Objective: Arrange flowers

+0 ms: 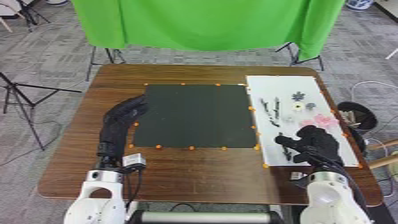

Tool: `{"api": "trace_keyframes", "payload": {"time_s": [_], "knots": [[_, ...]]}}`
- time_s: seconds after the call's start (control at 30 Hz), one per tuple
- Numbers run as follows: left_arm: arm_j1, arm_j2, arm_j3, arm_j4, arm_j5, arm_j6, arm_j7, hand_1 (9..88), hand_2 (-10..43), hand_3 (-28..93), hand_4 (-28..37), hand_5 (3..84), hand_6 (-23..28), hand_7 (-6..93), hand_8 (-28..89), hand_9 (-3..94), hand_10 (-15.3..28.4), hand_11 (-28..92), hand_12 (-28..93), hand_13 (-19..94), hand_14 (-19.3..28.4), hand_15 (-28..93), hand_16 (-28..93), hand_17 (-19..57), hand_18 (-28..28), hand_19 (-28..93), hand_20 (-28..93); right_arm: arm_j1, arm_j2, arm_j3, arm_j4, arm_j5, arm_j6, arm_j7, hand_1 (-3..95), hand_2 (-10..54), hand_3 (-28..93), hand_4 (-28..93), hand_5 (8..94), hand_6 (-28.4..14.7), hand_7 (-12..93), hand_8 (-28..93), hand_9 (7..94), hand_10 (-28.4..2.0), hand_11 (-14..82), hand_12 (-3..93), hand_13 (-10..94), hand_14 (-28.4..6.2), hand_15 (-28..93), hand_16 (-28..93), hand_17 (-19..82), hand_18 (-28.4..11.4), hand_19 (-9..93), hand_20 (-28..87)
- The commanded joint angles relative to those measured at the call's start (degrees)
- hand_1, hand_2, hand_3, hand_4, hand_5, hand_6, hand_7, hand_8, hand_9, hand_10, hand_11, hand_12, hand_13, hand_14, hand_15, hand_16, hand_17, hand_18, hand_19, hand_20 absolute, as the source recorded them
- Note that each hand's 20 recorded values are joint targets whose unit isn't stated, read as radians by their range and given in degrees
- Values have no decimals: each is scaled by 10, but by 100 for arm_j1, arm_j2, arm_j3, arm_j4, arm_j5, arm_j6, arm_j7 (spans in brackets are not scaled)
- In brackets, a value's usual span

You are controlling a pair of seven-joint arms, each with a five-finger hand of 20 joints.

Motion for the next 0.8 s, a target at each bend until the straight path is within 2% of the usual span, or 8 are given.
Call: {"api": "trace_keyframes", "payload": {"time_s": [0.03, 0.33, 0.47, 0.57, 0.63, 0.73, 0.8], "knots": [[167, -103, 27, 24, -4, -12, -99, 318, -63, 660, -170, 477, 27, 202, -80, 469, 136, 253, 139, 375, 167, 207, 1, 57, 127, 158, 150, -49, -27, -95, 171, -189, -53, 207, 300, -95, 605, -259, 631, -58, 164, -68, 783, -164, 202, 226, 801, -87, 474, 278, 458, -195, 849, 509], [182, -105, 13, 26, 8, -14, -121, 316, -64, 661, -170, 478, 27, 202, -80, 468, 134, 253, 140, 375, 168, 209, 2, 57, 127, 158, 150, -54, -111, -213, 156, -228, -289, 310, 364, -95, 617, -234, 684, -42, 184, -77, 838, -134, 215, 225, 864, -58, 457, 288, 520, -169, 890, 477], [172, -111, 35, 41, 1, -8, -138, 316, -64, 661, -170, 477, 27, 201, -80, 468, 134, 254, 140, 374, 167, 207, 2, 56, 127, 159, 150, 15, -115, -329, 173, -263, -352, 344, 378, -95, 612, -221, 694, -42, 185, -79, 849, -133, 214, 225, 878, -52, 447, 293, 533, -162, 899, 462], [146, -124, 23, 61, 9, -73, -171, 316, -64, 661, -169, 476, 26, 201, -80, 469, 134, 254, 140, 374, 167, 208, 2, 56, 126, 159, 150, 104, -156, -415, 200, -256, -459, 398, 386, -95, 615, -214, 701, -40, 186, -79, 857, -133, 214, 225, 886, -50, 445, 298, 543, -156, 905, 453], [161, -113, 42, 46, 9, -46, -144, 317, -63, 660, -170, 476, 26, 201, -79, 469, 135, 254, 139, 374, 167, 208, 2, 55, 127, 159, 150, 115, -160, -440, 213, -227, -546, 412, 392, -95, 614, -210, 702, -39, 186, -79, 858, -133, 213, 226, 893, -47, 443, 301, 549, -154, 910, 448], [127, -133, 28, 71, 10, -84, -141, 318, -63, 660, -169, 476, 26, 200, -80, 469, 134, 254, 139, 374, 166, 208, 2, 55, 127, 159, 150, 161, -189, -502, 259, -209, -663, 477, 403, -95, 621, -207, 703, -39, 187, -79, 860, -132, 212, 225, 897, -44, 440, 305, 558, -147, 914, 438], [162, -113, 26, 51, 7, -76, -139, 317, -63, 660, -169, 476, 26, 200, -79, 468, 134, 254, 139, 374, 167, 208, 2, 55, 127, 160, 150, 129, -205, -513, 273, -172, -696, 519, 411, -95, 628, -204, 704, -38, 188, -79, 861, -131, 212, 224, 903, -42, 437, 306, 565, -144, 917, 432]]}}
